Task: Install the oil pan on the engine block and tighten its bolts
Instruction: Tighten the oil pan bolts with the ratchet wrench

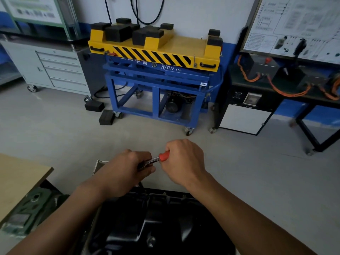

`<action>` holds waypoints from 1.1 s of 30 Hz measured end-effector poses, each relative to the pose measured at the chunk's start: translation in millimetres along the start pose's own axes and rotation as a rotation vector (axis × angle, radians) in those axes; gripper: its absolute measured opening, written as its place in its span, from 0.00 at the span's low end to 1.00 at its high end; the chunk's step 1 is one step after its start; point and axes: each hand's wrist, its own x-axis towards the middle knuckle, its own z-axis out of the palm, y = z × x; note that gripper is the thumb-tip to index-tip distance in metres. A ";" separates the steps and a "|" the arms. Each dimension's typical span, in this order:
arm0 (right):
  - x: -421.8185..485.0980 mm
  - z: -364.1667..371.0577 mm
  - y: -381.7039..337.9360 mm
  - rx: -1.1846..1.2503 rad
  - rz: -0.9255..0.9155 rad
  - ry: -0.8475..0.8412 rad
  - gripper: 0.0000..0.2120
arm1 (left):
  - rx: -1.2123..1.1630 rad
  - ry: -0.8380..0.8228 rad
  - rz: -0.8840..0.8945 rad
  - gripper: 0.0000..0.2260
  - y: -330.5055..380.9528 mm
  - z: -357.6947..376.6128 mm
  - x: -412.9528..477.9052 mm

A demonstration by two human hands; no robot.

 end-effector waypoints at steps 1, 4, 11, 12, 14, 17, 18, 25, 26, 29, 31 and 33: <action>0.0 0.0 -0.1 -0.001 -0.006 -0.001 0.14 | -0.008 -0.003 0.004 0.12 -0.7 -0.7 0.4; -2.9 -0.7 0.2 -0.003 -0.020 0.000 0.14 | -0.028 -0.028 0.026 0.13 -2.3 -4.0 1.5; -17.5 -1.9 7.1 -0.008 -0.030 -0.029 0.11 | -0.024 -0.106 0.081 0.16 -2.1 -2.1 3.3; -21.4 -2.7 8.8 -0.010 -0.034 -0.047 0.12 | -0.030 -0.127 0.085 0.17 -1.1 -0.5 2.3; -30.5 -5.9 12.3 -0.011 -0.061 -0.095 0.15 | -0.071 -0.155 0.089 0.21 0.1 1.6 -0.3; -46.5 -12.4 15.1 0.047 -0.152 -0.163 0.16 | -0.168 -0.155 0.052 0.27 -5.0 -2.3 -1.2; -51.4 -14.2 14.5 0.081 -0.181 -0.191 0.16 | -0.207 -0.158 0.035 0.28 -8.5 -4.4 -0.4; -53.9 -11.6 6.8 0.106 -0.150 -0.198 0.32 | -0.249 -0.203 -0.011 0.31 -14.5 -1.3 -3.3; -44.8 -10.8 11.0 0.076 -0.123 -0.170 0.32 | -0.234 -0.183 0.003 0.30 -10.5 3.3 -6.8; -5.1 -9.4 24.1 0.047 -0.101 -0.036 0.31 | -0.208 -0.066 0.009 0.25 7.4 22.7 -15.7; 17.6 -7.0 24.5 0.079 -0.173 0.000 0.28 | -0.179 0.074 -0.076 0.22 20.7 34.0 -16.7; 28.1 -1.3 22.5 0.111 -0.222 0.020 0.27 | -0.115 0.188 -0.155 0.19 29.4 41.4 -15.2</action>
